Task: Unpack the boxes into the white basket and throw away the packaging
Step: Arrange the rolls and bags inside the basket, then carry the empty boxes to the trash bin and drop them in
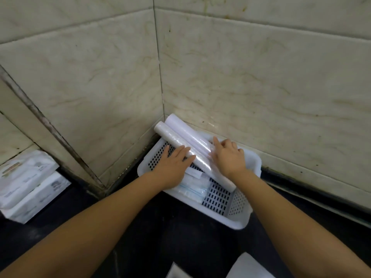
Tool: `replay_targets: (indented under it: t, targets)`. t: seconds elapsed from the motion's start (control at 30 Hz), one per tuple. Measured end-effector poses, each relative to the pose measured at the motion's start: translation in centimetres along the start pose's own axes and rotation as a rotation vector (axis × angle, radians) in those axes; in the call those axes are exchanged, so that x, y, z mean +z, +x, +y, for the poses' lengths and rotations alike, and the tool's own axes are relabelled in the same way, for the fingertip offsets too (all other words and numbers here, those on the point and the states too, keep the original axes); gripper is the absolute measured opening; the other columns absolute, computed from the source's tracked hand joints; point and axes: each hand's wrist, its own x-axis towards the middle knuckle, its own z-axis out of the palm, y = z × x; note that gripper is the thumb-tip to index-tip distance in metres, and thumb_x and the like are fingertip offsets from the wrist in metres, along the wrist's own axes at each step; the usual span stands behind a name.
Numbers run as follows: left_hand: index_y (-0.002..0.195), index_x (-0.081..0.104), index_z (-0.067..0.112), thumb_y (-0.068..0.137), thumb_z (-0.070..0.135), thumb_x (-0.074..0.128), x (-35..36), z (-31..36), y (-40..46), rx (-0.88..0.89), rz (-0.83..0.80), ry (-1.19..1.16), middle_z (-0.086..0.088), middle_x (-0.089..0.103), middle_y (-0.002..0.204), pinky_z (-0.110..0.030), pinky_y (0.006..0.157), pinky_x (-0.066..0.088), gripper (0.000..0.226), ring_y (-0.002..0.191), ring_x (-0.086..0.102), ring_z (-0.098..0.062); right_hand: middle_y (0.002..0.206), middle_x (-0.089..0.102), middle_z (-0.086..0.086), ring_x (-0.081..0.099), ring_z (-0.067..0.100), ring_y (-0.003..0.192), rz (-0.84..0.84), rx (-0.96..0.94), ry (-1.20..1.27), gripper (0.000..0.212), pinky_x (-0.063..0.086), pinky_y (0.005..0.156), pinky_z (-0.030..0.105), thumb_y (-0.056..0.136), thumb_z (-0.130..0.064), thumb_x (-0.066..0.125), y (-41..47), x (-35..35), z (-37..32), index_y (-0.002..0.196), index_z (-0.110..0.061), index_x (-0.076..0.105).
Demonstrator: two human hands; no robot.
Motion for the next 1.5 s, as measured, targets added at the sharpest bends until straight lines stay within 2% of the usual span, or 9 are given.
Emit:
replay_targets:
  t: [0.2,0.33,0.5,0.6,0.77,0.87,0.97,1.1,1.5]
  targets:
    - [0.132,0.051,0.012,0.087,0.008,0.048,-1.3,4.3,-6.3,0.272,0.303,-0.143,-0.013,0.052,0.135,-0.045,0.106,0.035,0.045,0.124,0.048,-0.031,0.125,0.054,0.015,0.052,0.035,0.113,0.158,0.015,0.166,0.046,0.043,0.095,0.044,0.096,-0.018,0.042,-9.1,-5.0,2.3,0.142,-0.016,0.04]
    - [0.128,0.055,0.012,0.091,0.017,0.05,-0.2,8.1,-13.0,0.409,0.286,-0.294,-0.009,0.057,0.128,-0.038,0.102,0.042,0.038,0.118,0.053,-0.025,0.108,0.061,0.012,0.06,0.029,0.094,0.15,0.084,0.364,0.029,0.05,0.081,0.037,0.095,-0.014,0.045,-17.0,-4.6,4.4,0.118,-0.012,0.061]
    - [0.149,0.019,0.024,0.087,0.05,0.054,3.1,11.9,-18.7,0.424,-0.256,-0.15,-0.004,0.026,0.154,-0.045,0.12,0.013,0.076,0.143,0.022,-0.021,0.136,0.054,0.01,0.055,0.024,0.116,-0.51,0.226,0.137,0.053,0.046,0.099,0.035,0.09,-0.044,0.052,-24.6,-0.8,7.6,0.135,-0.017,0.046]
    - [0.151,0.01,0.023,0.086,0.043,0.059,5.2,13.0,-20.1,0.369,-0.305,-0.086,-0.008,0.022,0.155,-0.051,0.118,0.005,0.084,0.144,0.018,-0.025,0.151,0.033,0.012,0.037,0.031,0.136,-0.687,0.299,-0.047,0.083,0.037,0.109,0.042,0.083,-0.055,0.058,-28.5,1.2,8.1,0.147,-0.017,0.022]
    - [0.146,0.023,0.016,0.089,0.032,0.054,7.3,14.2,-22.3,0.228,-0.201,-0.005,-0.009,0.034,0.146,-0.056,0.116,0.014,0.066,0.134,0.033,-0.029,0.134,0.054,0.011,0.055,0.027,0.12,-0.566,0.387,0.016,0.059,0.046,0.099,0.036,0.088,-0.037,0.061,-32.4,2.6,7.6,0.137,-0.013,0.038]
    - [0.138,0.033,0.017,0.087,0.051,0.053,7.0,14.1,-23.7,0.152,-0.205,-0.082,-0.007,0.041,0.138,-0.053,0.11,0.028,0.064,0.127,0.04,-0.028,0.121,0.063,0.008,0.062,0.024,0.107,-0.522,0.428,0.17,0.034,0.051,0.092,0.032,0.089,-0.022,0.057,-33.7,1.3,7.6,0.123,-0.014,0.057]
    - [0.126,0.04,0.02,0.078,0.066,0.053,5.2,13.6,-24.8,0.038,-0.168,-0.294,-0.003,0.049,0.125,-0.042,0.094,0.044,0.068,0.115,0.049,-0.024,0.084,0.068,0.009,0.061,0.02,0.069,-0.422,0.437,0.353,0.019,0.048,0.059,0.026,0.085,-0.01,0.051,-35.3,-1.5,8.8,0.093,-0.01,0.069]
    - [0.112,0.045,0.016,0.077,0.049,0.066,2.0,15.0,-24.8,0.009,-0.08,-0.48,-0.005,0.057,0.113,-0.036,0.08,0.051,0.053,0.096,0.058,-0.021,0.042,0.054,0.003,0.045,0.012,0.035,-0.212,0.542,0.76,0.022,0.032,0.041,0.02,0.083,0.0,0.049,-40.1,-6.3,10.8,0.069,-0.006,0.065]
    - [0.124,0.043,0.007,0.084,0.04,0.063,-4.8,39.9,-24.2,0.265,-0.154,-0.708,-0.009,0.057,0.121,-0.03,0.074,0.044,0.056,0.094,0.055,-0.019,0.058,0.064,0.009,0.052,0.007,0.031,0.442,1.022,1.054,0.048,0.027,0.033,0.012,0.083,0.007,0.03,-65.7,-10.7,22.1,0.095,-0.019,0.068]
